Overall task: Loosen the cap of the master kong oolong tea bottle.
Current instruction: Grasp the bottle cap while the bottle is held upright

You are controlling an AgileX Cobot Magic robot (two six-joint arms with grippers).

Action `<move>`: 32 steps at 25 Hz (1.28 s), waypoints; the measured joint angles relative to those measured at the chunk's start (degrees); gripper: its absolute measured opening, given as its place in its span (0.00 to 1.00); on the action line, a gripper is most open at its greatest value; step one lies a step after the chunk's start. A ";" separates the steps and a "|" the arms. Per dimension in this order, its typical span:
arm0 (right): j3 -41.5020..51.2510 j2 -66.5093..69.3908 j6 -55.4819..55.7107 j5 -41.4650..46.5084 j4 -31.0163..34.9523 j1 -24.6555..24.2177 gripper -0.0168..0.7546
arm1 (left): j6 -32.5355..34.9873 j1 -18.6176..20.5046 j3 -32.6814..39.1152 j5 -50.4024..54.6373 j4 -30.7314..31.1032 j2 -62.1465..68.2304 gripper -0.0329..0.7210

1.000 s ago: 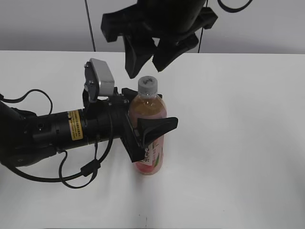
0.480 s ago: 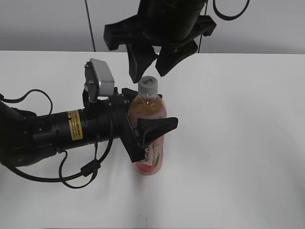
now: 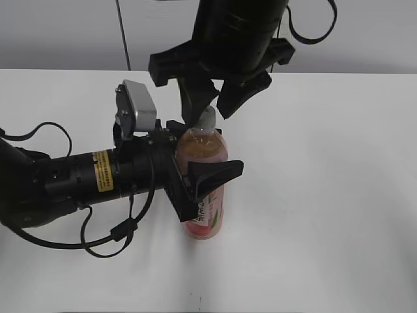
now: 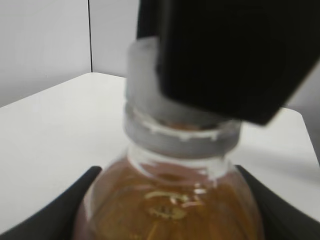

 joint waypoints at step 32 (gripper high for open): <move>0.05 0.22 -75.97 -0.10 0.97 -0.11 0.38 | 0.16 0.00 0.00 -0.04 0.26 0.00 0.65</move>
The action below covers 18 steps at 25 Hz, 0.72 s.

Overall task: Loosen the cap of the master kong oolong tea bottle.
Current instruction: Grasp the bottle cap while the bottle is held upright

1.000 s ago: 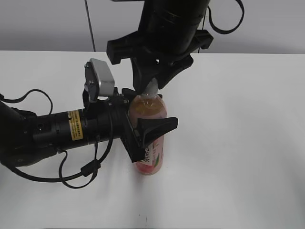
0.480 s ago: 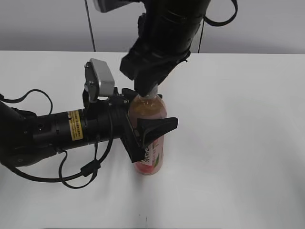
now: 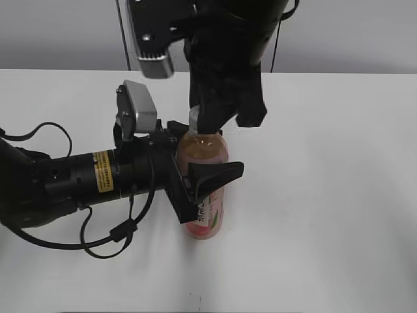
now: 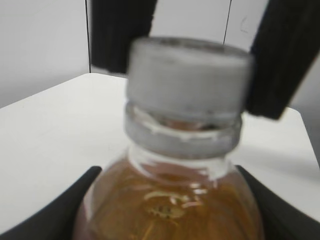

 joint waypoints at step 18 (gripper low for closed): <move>-0.05 -0.05 -64.03 -0.18 0.00 -0.01 0.38 | 0.33 -0.06 0.00 0.00 0.43 0.00 0.65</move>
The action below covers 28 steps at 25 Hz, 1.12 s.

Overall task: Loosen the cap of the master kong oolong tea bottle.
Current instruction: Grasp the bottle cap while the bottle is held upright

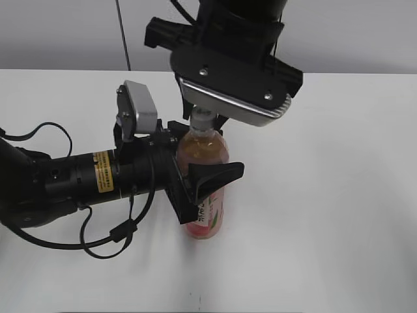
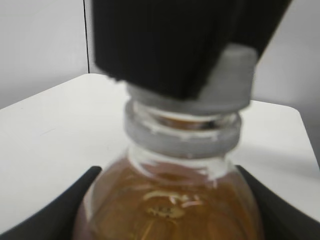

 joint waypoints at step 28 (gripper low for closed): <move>-12.01 -3.11 89.21 0.19 -1.44 0.00 0.76 | -0.15 0.00 0.00 0.00 -0.05 0.00 0.65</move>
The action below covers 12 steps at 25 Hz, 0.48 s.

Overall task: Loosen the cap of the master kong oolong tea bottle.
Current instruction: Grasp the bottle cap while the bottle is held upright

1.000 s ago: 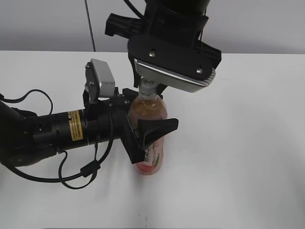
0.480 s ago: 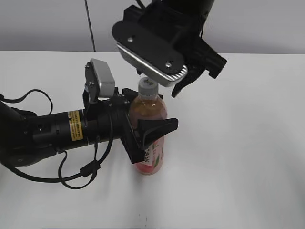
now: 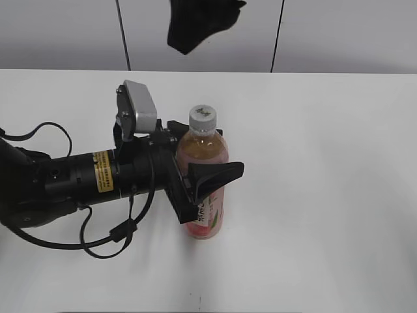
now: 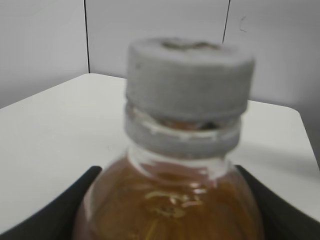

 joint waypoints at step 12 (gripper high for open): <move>4.24 -1.08 43.98 0.07 1.81 0.00 0.72 | 0.00 0.00 0.00 0.00 0.00 0.00 0.65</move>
